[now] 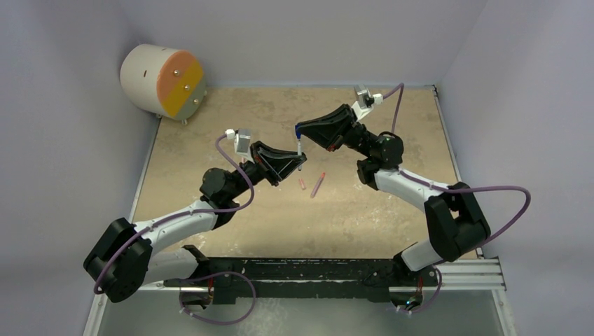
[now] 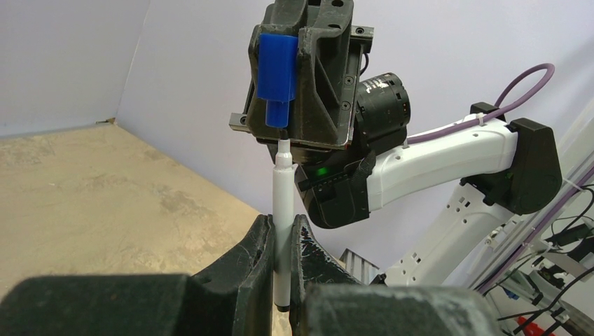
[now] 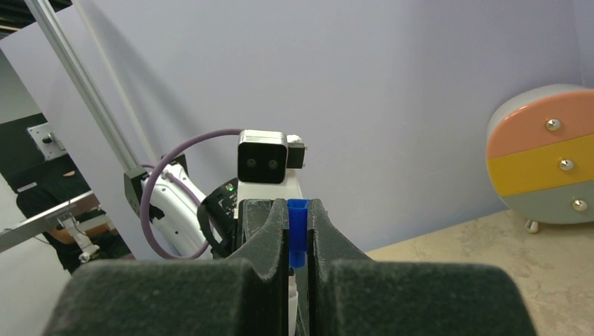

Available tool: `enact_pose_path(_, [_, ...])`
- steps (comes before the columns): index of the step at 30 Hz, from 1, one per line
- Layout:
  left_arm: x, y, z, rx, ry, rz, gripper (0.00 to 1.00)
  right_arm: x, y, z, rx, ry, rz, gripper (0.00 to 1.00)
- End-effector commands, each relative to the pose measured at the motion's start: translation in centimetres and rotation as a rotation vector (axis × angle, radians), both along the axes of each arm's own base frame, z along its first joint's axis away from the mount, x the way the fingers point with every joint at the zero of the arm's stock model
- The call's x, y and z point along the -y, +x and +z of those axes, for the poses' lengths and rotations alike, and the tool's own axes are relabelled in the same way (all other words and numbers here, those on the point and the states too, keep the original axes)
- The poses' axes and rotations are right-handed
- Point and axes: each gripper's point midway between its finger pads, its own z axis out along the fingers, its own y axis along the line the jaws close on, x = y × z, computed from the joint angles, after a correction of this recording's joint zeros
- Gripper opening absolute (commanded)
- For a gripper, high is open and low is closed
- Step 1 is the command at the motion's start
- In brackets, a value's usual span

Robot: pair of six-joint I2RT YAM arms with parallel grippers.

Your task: Insert the pens into the pen caps

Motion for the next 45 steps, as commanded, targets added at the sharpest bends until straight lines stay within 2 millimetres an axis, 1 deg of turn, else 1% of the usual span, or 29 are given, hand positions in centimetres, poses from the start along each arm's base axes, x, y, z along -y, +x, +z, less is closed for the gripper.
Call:
enact_pose_path(1, [-0.3,-0.3,2.1,0.077,-0.034,0.017,0.00,1.8,-2.6,4.8,0.223,0.099,-0.031,0.00])
enact_pose_path(9, [0.0,0.0,1.7,0.071,-0.022,0.016,0.00,1.8,-2.6,4.8,0.224,0.098,-0.029,0.00])
enact_pose_path(13, [-0.2,-0.1,1.9,0.072,-0.032,0.016,0.00,1.9,-2.8,4.6,0.220,0.098,-0.026,0.00])
enact_pose_path(21, [-0.1,-0.2,2.5,0.080,-0.049,0.010,0.00,1.8,-2.8,3.5,0.198,0.097,-0.014,0.00])
enact_pose_path(28, [-0.1,-0.2,2.9,0.088,-0.053,0.010,0.00,2.0,-2.8,3.5,0.183,0.113,-0.014,0.00])
enact_pose_path(36, [-0.3,-0.3,3.0,0.092,-0.057,0.011,0.00,1.8,-2.8,2.2,0.161,0.099,-0.001,0.00])
enact_pose_path(45, [-0.3,0.0,2.9,0.093,-0.049,0.028,0.00,1.9,-2.8,2.1,0.149,0.107,0.002,0.00])
